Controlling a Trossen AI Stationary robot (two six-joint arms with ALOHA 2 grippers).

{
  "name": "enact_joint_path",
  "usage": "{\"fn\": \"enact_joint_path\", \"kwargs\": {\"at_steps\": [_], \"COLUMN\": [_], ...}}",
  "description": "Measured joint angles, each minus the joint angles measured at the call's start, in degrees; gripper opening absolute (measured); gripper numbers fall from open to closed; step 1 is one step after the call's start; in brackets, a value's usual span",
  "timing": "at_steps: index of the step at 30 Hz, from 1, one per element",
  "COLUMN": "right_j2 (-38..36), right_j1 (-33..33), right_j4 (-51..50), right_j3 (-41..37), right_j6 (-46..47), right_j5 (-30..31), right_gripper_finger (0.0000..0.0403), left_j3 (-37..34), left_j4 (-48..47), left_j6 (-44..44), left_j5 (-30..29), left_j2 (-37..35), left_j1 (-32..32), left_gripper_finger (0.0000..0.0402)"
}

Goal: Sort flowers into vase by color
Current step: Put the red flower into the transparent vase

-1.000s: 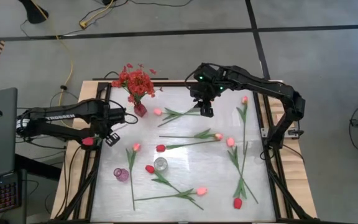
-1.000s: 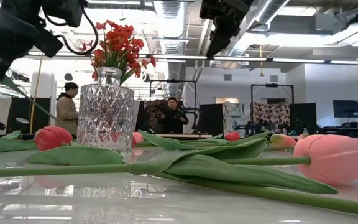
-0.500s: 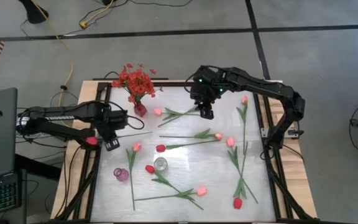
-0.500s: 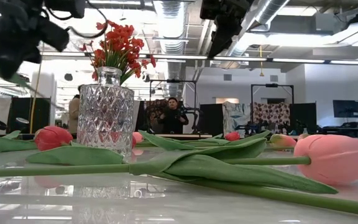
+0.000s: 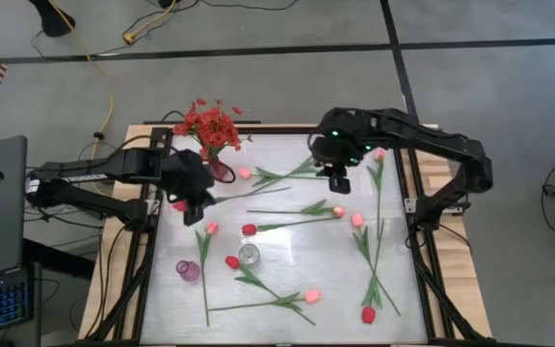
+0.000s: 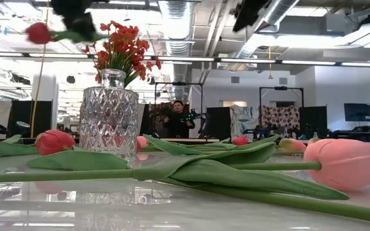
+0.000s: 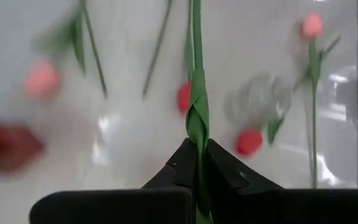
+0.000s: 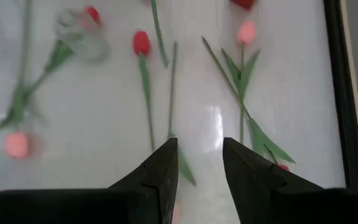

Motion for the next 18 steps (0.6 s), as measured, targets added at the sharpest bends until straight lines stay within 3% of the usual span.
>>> {"fn": "enact_joint_path", "kwargs": {"at_steps": [4,7,13,18], "right_j2": [-3.1,-4.8,-6.9,-5.8], "right_j1": [3.7,7.9,15.9,20.9], "right_j4": [1.7,2.1,2.1,1.2], "right_j3": [0.0,0.0,0.0,-0.1], "right_j6": [3.5,5.4,11.1,18.1], "right_j5": [0.2,4.5,12.9,13.2], "right_gripper_finger": [0.0144,0.0143,0.0143,0.0143], "left_j3": [3.1,4.2,7.6,13.8], "left_j4": [5.6,8.3,7.3,4.1], "left_j6": [4.3,7.4,11.5,15.1], "left_j5": [-4.7,-5.6,-9.9,-13.7], "left_j2": [3.2,6.7,15.6,24.6], "left_j1": [-2.2,-3.9,-7.4,-11.6], "left_gripper_finger": [0.0002,0.0002,0.0002,0.0002]}}
